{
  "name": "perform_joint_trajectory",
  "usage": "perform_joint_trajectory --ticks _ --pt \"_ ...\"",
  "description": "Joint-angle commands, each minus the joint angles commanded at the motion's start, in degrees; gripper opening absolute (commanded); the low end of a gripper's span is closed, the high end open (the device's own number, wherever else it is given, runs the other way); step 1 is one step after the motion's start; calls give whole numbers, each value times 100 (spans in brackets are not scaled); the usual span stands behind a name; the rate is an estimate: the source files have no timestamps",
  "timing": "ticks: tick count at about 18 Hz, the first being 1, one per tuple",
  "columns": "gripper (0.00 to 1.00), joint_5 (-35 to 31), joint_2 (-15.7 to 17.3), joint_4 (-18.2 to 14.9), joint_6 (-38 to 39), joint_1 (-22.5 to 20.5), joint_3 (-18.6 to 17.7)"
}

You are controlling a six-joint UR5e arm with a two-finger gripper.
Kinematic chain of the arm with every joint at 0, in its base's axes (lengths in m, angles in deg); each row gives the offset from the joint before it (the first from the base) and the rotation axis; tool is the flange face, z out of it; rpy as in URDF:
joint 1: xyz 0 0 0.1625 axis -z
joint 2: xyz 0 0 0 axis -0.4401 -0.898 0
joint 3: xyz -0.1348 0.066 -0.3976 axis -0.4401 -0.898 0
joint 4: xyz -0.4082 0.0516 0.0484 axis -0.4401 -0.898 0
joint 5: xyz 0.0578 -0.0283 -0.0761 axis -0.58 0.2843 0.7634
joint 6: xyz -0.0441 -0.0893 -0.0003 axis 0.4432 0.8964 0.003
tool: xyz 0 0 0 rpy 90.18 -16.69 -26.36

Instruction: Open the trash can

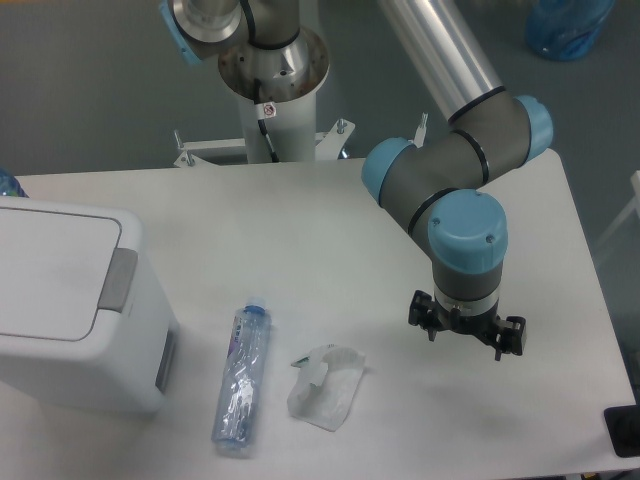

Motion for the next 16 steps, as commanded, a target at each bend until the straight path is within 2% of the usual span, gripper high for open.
perform_joint_trajectory --ticks 10,13,16 --pt "100 61 9 17 -9 -35 -61" --pt "100 246 35 307 157 -61 -324" --pt "100 587 430 308 429 -62 -378"
